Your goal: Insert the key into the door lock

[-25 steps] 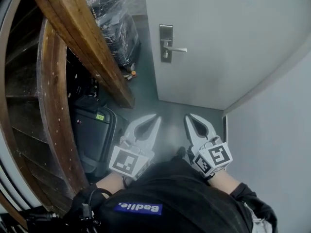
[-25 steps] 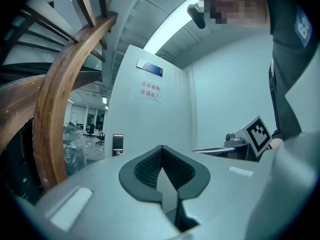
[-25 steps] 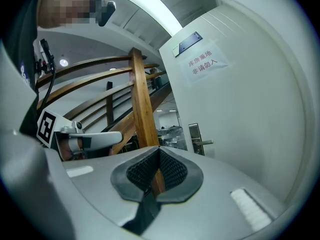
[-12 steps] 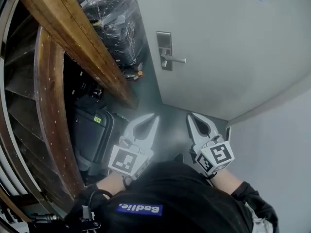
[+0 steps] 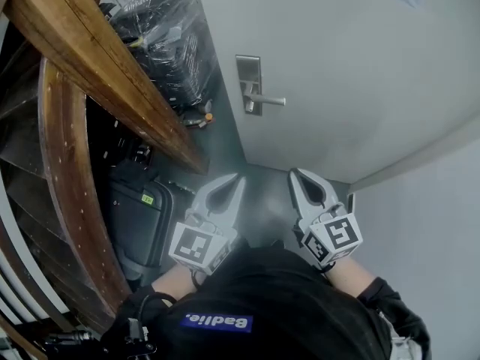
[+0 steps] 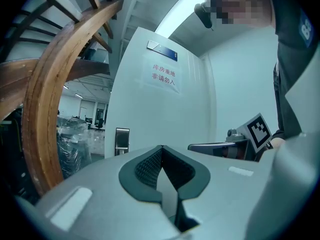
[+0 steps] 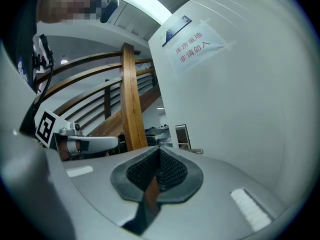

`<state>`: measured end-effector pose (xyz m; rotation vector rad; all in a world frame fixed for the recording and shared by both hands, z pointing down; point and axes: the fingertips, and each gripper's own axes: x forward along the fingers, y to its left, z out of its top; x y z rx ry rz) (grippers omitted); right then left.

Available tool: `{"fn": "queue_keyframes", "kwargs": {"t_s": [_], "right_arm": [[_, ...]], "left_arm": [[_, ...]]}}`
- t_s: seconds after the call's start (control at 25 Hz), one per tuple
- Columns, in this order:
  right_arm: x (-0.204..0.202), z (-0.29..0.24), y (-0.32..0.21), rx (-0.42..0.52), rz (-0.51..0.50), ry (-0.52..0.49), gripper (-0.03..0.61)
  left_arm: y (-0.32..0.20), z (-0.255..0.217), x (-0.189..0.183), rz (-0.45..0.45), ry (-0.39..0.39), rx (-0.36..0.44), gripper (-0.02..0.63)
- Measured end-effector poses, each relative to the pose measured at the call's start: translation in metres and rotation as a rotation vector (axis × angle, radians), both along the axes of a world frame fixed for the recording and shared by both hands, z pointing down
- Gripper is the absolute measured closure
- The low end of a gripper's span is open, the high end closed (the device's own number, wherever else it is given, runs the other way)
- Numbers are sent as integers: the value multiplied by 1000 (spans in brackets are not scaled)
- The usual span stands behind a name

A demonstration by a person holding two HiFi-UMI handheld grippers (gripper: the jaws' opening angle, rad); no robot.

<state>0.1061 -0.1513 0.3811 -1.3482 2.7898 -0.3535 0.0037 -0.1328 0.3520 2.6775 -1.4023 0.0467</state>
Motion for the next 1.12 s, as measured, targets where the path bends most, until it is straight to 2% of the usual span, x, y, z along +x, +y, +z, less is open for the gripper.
{"fn": "queue_keyframes", "kwargs": {"t_s": [0.48,0.72,0.88,1.12], "right_arm": [[-52,-8,-62,30,145,109,572],[-67,-14,-85,36,191,141,572],[-64,-16,-99,24,201,154,572],[-52,-9,-128,69,118,192,572]], "left_arm": [[-78,23,-60,113,50,-33,594],[-101,35,-69,164,76,-52,594],[-112,44,-66,144,75,-55,594],[-126,59,-51,77,74,-109,594]]}}
